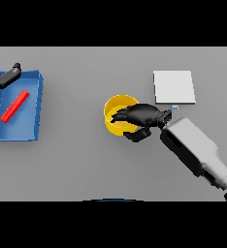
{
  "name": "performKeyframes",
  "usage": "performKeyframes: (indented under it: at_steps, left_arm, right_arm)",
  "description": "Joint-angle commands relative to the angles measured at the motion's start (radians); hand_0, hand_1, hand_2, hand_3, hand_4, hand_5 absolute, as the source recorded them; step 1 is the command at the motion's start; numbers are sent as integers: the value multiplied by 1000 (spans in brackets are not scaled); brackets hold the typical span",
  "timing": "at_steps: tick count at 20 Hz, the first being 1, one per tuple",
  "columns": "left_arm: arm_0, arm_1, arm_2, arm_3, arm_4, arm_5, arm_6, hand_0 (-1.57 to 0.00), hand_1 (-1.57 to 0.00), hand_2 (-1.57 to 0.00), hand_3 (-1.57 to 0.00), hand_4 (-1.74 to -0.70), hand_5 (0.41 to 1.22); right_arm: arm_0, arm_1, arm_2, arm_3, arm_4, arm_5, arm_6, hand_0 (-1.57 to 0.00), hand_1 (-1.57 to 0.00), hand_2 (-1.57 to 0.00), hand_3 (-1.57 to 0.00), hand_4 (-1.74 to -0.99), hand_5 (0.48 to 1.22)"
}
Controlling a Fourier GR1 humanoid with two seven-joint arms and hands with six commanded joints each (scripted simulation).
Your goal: Pick up the red beaker and tilt it to pour out 1 green nut into yellow bowl. Pick up the yellow bowl and place it on the metallic measuring scale.
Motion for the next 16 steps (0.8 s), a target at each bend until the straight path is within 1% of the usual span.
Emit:
performKeyframes:
  at_steps: [1, 2, 3, 4, 5, 6, 8, 9, 10, 11, 12, 13, 14, 15, 16]
  left_arm:
    - [0, -5, -5, 4, -4, -1, -3, 1, 1, 1, 1, -793, 729]
    - [-5, 0, -1, -3, -3, -2, -6, 1, 1, 1, 1, -793, 729]
    - [4, 6, 6, -3, 3, -2, -19, 1, 1, 1, 1, -793, 731]
    - [-1, 12, 3, -4, -2, -5, -6, 1, 1, 1, 1, -788, 732]
    - [4, 4, 0, -9, 0, 0, -8, 1, 1, 1, 1, -791, 733]
    - [4, 1, 2, 0, 0, -1, -16, 1, 1, 1, 1, -791, 735]
    - [1, 7, 0, -4, -3, -6, -19, 1, 1, 1, 1, -793, 735]
    - [-7, 0, -1, -3, -3, -4, -6, 1, 1, 1, 1, -793, 734]
    - [-9, -1, -1, 0, -5, -3, -8, 1, 1, 1, 1, -792, 732]
    - [-3, -1, -2, -3, -4, -2, -15, 1, 1, 1, 1, -791, 730]
    - [2, 1, 0, 1, -2, -3, -18, 1, 1, 1, 1, -790, 727]
    - [-4, -6, -1, 11, -5, -3, -19, 1, 1, 1, 1, -788, 725]
    - [-2, -1, -1, 8, -7, -1, -17, 1, 1, 1, 1, -785, 724]
    - [-4, -4, -2, 10, -8, -3, -17, 1, 1, 1, 1, -785, 726]
    - [0, 4, -2, -4, -7, -1, -17, 1, 1, 1, 1, -783, 727]
  right_arm:
    - [0, 4, 8, -2, 7, 1, 4, -322, -258, -289, -328, -1436, 944]
    - [-1, 1, 14, -5, 11, 4, 5, -469, -376, -379, -419, -1479, 999]
    - [-2, -3, 16, -3, 12, 3, -8, -630, -509, -481, -650, -1473, 1044]
    - [-6, -6, 17, 1, 12, 6, -18, -780, -649, -590, -834, -1469, 1079]
    - [2, -10, 15, -18, 3, 19, -8, -938, -806, -787, -978, -1521, 1108]
    - [-2, -3, 16, -9, 2, 14, -1, -1065, -959, -943, -1005, -1561, 1130]
    - [-12, 3, 20, -8, 5, 16, 17, -1247, -1179, -1169, -1054, -1621, 1163]
    - [-13, -5, 20, -5, 1, 20, 0, -1312, -1258, -1250, -1089, -1642, 1175]
    - [-8, -15, 21, -12, 0, 12, -22, -1364, -1320, -1314, -1111, -1659, 1184]
    - [-4, -19, 17, -20, -5, 15, -18, -1405, -1370, -1365, -1126, -1673, 1191]
    - [-9, -28, 12, -25, -3, 18, -4, -1438, -1411, -1406, -1153, -1683, 1197]
    - [-11, -29, 7, -38, -8, 26, 25, -1465, -1443, -1439, -1212, -1692, 1202]
    - [-11, -37, 3, -62, -14, 42, 37, -1486, -1468, -1466, -1260, -1699, 1206]
    - [-11, -43, 0, -79, -21, 48, 43, -1503, -1489, -1487, -1307, -1705, 1209]
    - [-11, -62, -12, -100, -35, 63, 32, -1517, -1505, -1504, -1350, -1711, 1211]
